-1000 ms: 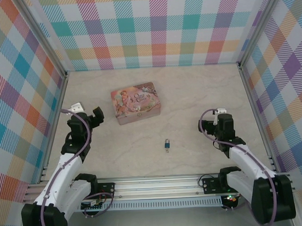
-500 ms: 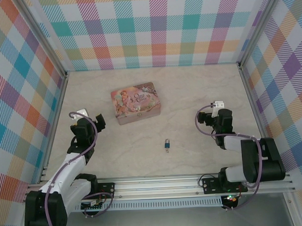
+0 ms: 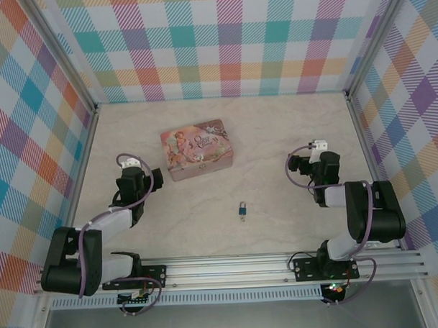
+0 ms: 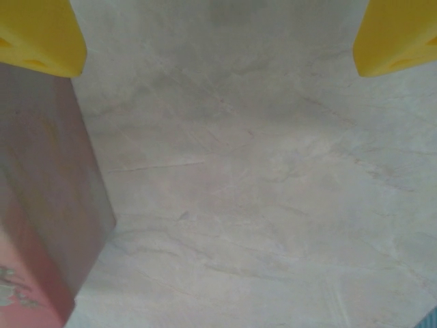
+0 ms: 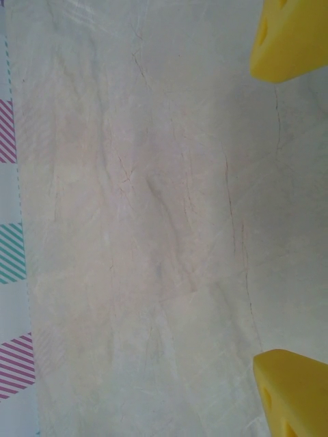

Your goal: Unlock a padlock with a key

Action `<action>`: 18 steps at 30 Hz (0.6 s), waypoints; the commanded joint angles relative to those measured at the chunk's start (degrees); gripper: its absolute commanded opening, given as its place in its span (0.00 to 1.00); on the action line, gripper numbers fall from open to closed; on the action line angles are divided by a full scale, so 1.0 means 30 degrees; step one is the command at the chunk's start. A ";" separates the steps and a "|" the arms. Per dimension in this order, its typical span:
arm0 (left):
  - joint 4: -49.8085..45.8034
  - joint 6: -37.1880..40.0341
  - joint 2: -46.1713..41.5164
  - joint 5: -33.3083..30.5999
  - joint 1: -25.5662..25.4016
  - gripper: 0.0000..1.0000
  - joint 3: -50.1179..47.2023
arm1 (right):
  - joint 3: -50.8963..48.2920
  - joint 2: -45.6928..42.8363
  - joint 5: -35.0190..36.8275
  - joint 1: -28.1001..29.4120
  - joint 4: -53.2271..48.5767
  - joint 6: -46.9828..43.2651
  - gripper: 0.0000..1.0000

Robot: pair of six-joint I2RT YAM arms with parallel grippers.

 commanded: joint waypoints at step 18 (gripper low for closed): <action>0.7634 0.2293 0.5895 0.3556 0.1272 1.00 0.0958 | 0.0198 -0.0068 -0.0667 0.0086 0.0218 -0.0017 1.00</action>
